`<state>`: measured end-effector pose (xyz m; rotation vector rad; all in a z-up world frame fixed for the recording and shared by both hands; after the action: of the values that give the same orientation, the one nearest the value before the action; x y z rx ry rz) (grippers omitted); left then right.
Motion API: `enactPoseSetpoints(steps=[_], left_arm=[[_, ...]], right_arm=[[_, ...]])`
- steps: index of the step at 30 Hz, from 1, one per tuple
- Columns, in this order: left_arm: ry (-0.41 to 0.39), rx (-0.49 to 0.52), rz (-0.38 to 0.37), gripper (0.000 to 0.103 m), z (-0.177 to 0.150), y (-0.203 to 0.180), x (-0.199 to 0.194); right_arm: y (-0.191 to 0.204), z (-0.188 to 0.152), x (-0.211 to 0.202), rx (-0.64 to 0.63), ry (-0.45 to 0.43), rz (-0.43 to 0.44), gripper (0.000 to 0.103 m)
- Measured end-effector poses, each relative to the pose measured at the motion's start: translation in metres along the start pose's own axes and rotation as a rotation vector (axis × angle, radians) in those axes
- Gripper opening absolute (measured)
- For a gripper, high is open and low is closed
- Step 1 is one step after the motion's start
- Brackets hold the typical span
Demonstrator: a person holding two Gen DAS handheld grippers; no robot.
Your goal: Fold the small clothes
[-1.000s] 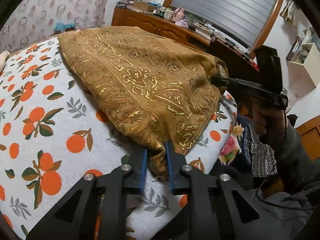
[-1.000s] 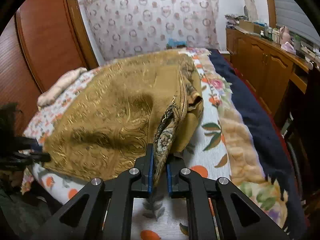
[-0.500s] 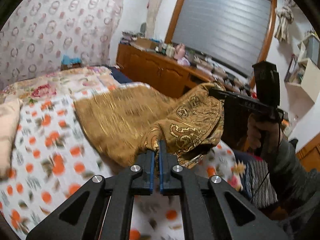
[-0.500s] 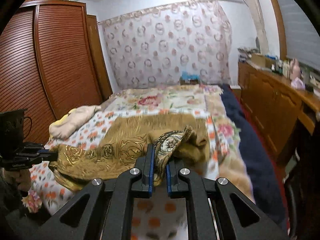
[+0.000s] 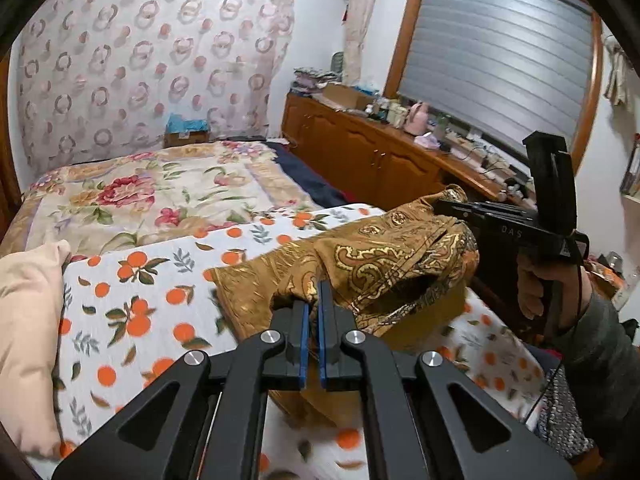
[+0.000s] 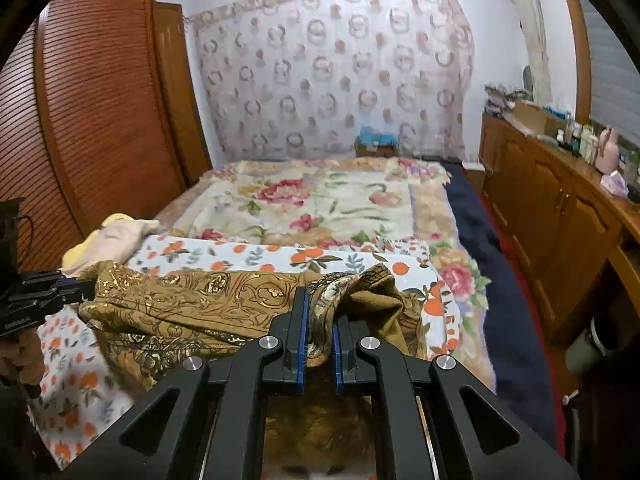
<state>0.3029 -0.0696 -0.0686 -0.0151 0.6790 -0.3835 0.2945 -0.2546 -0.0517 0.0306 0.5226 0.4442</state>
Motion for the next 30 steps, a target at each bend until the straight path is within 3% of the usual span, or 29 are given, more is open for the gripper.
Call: enactPoseSetpoints(steps=[2, 5, 8, 9, 10, 11, 13, 14, 21, 28, 29, 30], left_arm=[[0.023, -0.010, 0.011, 0.004, 0.003, 0.009, 0.017], [0.055, -0.028, 0.007, 0.005, 0.005, 0.014, 0.027], [0.053, -0.029, -0.010, 0.017, 0.008, 0.017, 0.027], [0.049, -0.026, -0.008, 0.031, 0.009, 0.019, 0.025], [0.036, -0.026, 0.001, 0.048, 0.011, 0.022, 0.023], [0.020, -0.027, 0.008, 0.053, 0.012, 0.024, 0.020], [0.003, -0.033, 0.004, 0.077, 0.014, 0.029, 0.015], [0.002, -0.038, -0.002, 0.081, 0.014, 0.030, 0.014], [0.089, 0.018, -0.009, 0.081, -0.012, 0.026, 0.029], [0.157, 0.057, 0.005, 0.081, -0.024, 0.019, 0.054], [0.160, 0.055, 0.010, 0.081, -0.022, 0.020, 0.057], [0.161, 0.056, 0.020, 0.081, -0.020, 0.021, 0.062]], right_arm=[[-0.007, 0.006, 0.014, 0.003, 0.018, -0.009, 0.009], [-0.014, 0.015, 0.023, 0.021, 0.030, -0.005, 0.020], [-0.017, 0.024, 0.018, 0.018, 0.013, -0.010, 0.042], [-0.018, 0.026, 0.013, 0.011, -0.006, -0.030, 0.051], [-0.018, 0.027, 0.006, 0.003, -0.027, -0.050, 0.054], [-0.021, 0.026, 0.002, -0.004, -0.040, -0.056, 0.055], [-0.022, 0.019, -0.008, -0.017, -0.045, -0.042, 0.059], [-0.023, 0.012, -0.011, -0.024, -0.043, -0.031, 0.061], [-0.037, -0.017, 0.009, -0.012, 0.097, -0.026, 0.063], [-0.003, -0.016, 0.039, -0.090, 0.167, 0.083, 0.063], [-0.001, -0.016, 0.042, -0.109, 0.180, 0.074, 0.059], [-0.001, -0.017, 0.044, -0.125, 0.196, 0.064, 0.047]])
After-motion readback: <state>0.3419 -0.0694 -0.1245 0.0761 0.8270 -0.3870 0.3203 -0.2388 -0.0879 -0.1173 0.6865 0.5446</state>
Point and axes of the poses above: each gripper's, at about its wrist camera, not at the fingertips, and x roughly the way its jaws point, y to its left, z to its top, the point moved 7 cm from there along x, roughly the way its jaws point, and after that the axes turned 8 degrees about z, right-handed, at the moved point
